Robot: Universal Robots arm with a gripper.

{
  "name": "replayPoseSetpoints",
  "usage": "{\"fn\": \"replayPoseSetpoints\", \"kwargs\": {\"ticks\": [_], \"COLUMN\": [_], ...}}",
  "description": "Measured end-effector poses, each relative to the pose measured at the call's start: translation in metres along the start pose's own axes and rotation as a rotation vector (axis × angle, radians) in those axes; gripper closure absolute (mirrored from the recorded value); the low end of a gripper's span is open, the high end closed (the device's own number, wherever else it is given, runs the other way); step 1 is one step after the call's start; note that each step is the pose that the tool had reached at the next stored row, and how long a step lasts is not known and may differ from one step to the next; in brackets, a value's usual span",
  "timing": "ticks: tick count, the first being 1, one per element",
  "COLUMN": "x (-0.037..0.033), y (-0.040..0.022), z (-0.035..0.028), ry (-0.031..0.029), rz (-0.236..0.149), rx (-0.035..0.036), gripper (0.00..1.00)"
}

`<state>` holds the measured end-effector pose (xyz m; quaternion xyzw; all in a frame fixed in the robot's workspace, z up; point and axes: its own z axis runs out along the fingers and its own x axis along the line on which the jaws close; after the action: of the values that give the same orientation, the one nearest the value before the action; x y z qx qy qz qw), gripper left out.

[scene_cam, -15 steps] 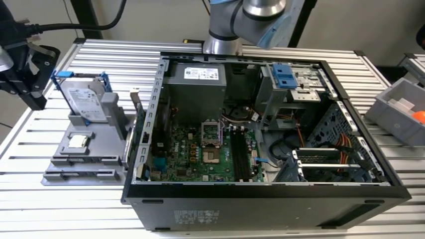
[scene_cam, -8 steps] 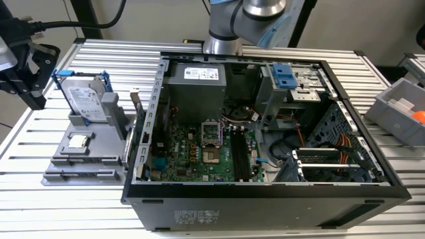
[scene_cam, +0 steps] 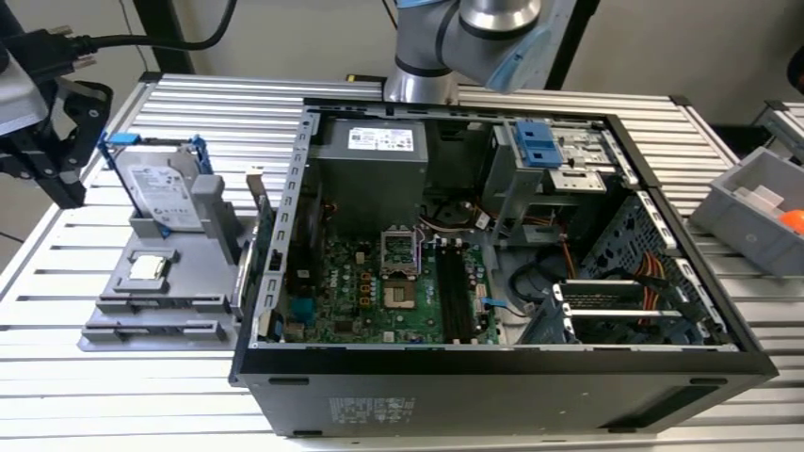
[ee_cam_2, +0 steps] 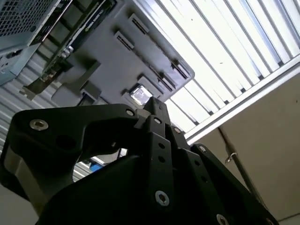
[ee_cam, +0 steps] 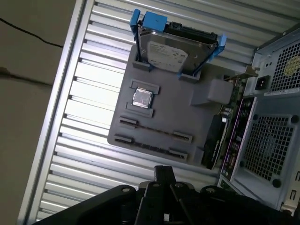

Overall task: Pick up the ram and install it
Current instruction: 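Pick up the ram and move it above insertion slot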

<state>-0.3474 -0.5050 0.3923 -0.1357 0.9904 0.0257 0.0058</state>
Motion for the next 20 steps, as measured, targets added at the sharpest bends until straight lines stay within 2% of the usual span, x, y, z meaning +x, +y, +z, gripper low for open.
{"fn": "replayPoseSetpoints", "kwargs": {"ticks": [20], "x": [0.0], "y": [-0.0001], "z": [0.0], "ry": [0.0139], "rz": [-0.281], "rx": [-0.0052], "gripper": [1.0]}}
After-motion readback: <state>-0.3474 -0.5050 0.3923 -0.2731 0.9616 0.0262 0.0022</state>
